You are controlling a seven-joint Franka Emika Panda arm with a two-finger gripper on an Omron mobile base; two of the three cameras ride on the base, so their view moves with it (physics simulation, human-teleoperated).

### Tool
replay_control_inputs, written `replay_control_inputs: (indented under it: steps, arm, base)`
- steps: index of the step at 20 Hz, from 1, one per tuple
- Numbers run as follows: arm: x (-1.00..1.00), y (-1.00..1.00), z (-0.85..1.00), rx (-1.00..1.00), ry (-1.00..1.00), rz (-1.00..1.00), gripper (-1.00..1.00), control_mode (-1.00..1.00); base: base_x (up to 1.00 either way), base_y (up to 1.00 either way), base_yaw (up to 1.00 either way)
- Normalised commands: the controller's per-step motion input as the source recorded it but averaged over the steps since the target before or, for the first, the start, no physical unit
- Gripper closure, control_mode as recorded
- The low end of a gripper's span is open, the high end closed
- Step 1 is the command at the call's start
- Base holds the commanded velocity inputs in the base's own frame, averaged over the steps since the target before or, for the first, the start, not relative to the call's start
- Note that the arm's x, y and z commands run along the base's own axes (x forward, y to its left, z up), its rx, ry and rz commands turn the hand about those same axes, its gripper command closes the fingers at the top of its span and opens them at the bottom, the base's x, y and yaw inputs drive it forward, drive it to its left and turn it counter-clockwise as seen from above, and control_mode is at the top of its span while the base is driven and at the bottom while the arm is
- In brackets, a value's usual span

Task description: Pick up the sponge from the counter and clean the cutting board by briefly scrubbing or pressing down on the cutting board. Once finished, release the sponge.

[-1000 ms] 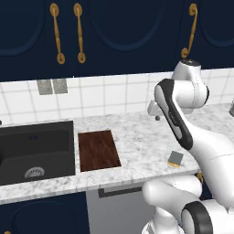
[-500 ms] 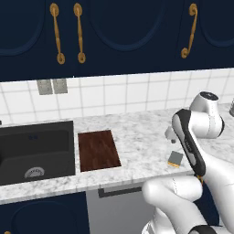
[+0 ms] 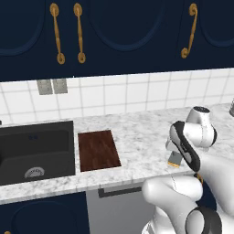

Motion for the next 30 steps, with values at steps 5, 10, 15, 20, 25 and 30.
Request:
replay_control_inputs:
  steps: [5,10,15,20,25,30]
  arm:
    - [0.37,-0.24,-0.32,0.06,0.23,-0.2,-1.0,-1.0]
    - [0.43,-0.18,-0.19,0.2,0.04,-0.09,-1.0,-1.0]
    - [0.32,-0.02,-0.2,0.17,0.0,-0.1,-1.0,-1.0]
    - [0.05,0.01,-0.35,0.01,0.0,-0.12,-1.0,-1.0]
    - [0.0,0.2,-0.24,0.0,0.0,-0.14,-1.0,-1.0]
    - [0.0,0.28,-0.02,0.0,0.0,-0.15,-1.0,-1.0]
  base:
    - [0.0,0.0,0.0]
    - [0.0,0.0,0.0]
    - [0.0,0.0,0.0]
    - [0.0,0.0,0.0]
    - [0.0,0.0,0.0]
    - [0.0,0.0,0.0]
